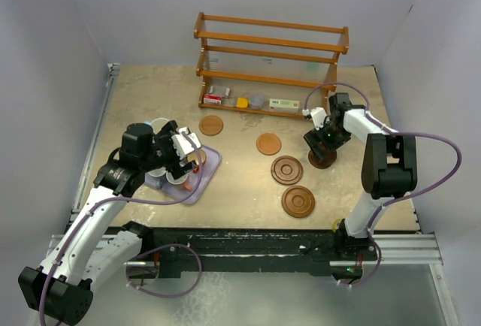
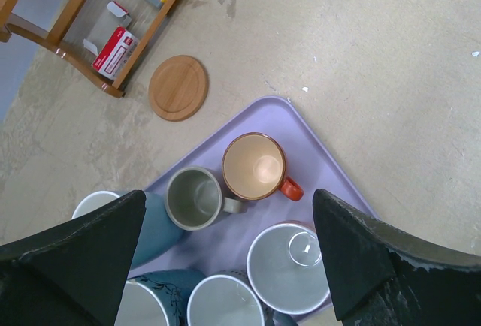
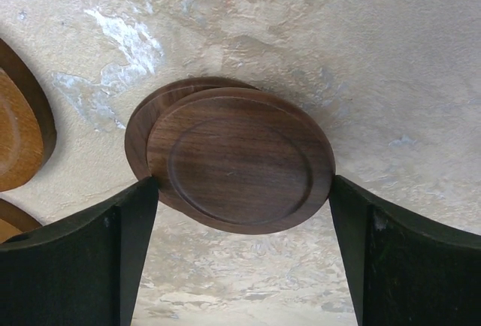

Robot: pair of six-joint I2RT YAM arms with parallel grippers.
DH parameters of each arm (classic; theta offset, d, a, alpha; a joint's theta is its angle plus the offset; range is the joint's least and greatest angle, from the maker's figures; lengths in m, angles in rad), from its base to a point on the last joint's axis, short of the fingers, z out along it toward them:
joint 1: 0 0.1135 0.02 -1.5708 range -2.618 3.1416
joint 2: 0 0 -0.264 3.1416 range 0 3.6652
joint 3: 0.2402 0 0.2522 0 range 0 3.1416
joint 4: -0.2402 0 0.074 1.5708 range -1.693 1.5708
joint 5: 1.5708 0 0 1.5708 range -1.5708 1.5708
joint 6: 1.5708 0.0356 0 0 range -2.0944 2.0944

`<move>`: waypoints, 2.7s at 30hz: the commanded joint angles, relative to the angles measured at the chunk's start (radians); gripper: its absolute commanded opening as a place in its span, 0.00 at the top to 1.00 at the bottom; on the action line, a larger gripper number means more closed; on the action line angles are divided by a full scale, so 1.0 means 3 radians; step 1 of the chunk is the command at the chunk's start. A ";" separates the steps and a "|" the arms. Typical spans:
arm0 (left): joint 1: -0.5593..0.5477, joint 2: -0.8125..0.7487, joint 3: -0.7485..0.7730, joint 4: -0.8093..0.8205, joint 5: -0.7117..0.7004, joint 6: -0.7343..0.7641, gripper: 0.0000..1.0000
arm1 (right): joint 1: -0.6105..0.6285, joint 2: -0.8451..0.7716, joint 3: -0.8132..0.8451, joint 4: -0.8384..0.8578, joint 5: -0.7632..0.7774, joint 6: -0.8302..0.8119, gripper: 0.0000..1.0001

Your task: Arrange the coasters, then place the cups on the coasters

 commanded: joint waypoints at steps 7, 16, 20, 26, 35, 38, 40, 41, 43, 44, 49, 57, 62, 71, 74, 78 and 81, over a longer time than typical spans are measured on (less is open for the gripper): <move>-0.0009 -0.0068 -0.0001 0.0122 0.0062 0.0028 0.11 | 0.0336 0.0097 0.0149 0.0065 0.0137 0.0008 0.13; -0.0010 -0.0093 -0.0026 0.0112 0.0033 0.0057 0.11 | 0.0687 0.0404 0.0472 0.0071 0.0373 0.0034 0.21; -0.0011 -0.0091 -0.0038 0.0112 0.0021 0.0070 0.11 | 0.0774 0.0524 0.0676 0.0009 0.0294 0.0037 0.25; -0.0009 -0.0075 -0.0056 0.0140 0.0016 0.0082 0.11 | 0.0797 0.0624 0.1001 -0.0310 -0.0078 0.0125 0.27; -0.0010 -0.0061 -0.0034 0.0154 0.0075 0.0080 0.11 | 0.0691 0.0004 0.0724 -0.0367 -0.0291 0.0114 0.14; -0.0013 -0.0069 -0.0031 0.0153 0.0075 0.0083 0.11 | 0.0643 -0.0105 0.0601 -0.0407 -0.0281 0.0000 0.12; -0.0011 -0.0085 -0.0031 0.0152 0.0077 0.0086 0.11 | 0.0606 -0.0147 0.0505 -0.0405 -0.0246 -0.0092 0.12; -0.0009 -0.0087 -0.0031 0.0153 0.0074 0.0086 0.11 | 0.0588 -0.0157 0.0461 -0.0395 -0.0235 -0.0123 0.12; -0.0012 -0.0093 -0.0031 0.0153 0.0067 0.0085 0.11 | 0.0559 -0.0168 0.0376 -0.0373 -0.0202 -0.0192 0.12; -0.0011 -0.0090 -0.0031 0.0148 0.0068 0.0082 0.11 | 0.0557 -0.0166 0.0335 -0.0356 -0.0177 -0.0230 0.12; -0.0012 -0.0078 -0.0009 0.0123 0.0073 0.0081 0.11 | 0.0557 -0.0041 0.0276 -0.0262 -0.0028 -0.0401 0.12; -0.0010 -0.0068 0.0004 0.0104 0.0073 0.0077 0.11 | 0.0607 0.0228 0.0374 -0.0166 0.0079 -0.0426 0.12; -0.0010 -0.0060 0.0004 0.0097 0.0068 0.0076 0.11 | 0.0651 0.0331 0.0455 -0.0161 0.0036 -0.0428 0.13; -0.0011 -0.0052 -0.0003 0.0097 0.0058 0.0076 0.11 | 0.0919 0.0548 0.0712 -0.0152 0.0076 -0.0392 0.15; -0.0010 -0.0050 -0.0005 0.0091 0.0051 0.0076 0.11 | 0.0964 0.0612 0.0815 -0.0168 0.0084 -0.0367 0.16; -0.0010 -0.0057 -0.0005 0.0096 0.0053 0.0078 0.11 | 0.0971 0.0657 0.0940 -0.0270 0.0045 -0.0295 0.16; -0.0009 -0.0074 -0.0011 0.0092 0.0040 0.0082 0.11 | 0.0962 0.0552 0.0890 -0.0294 0.0083 -0.0290 0.15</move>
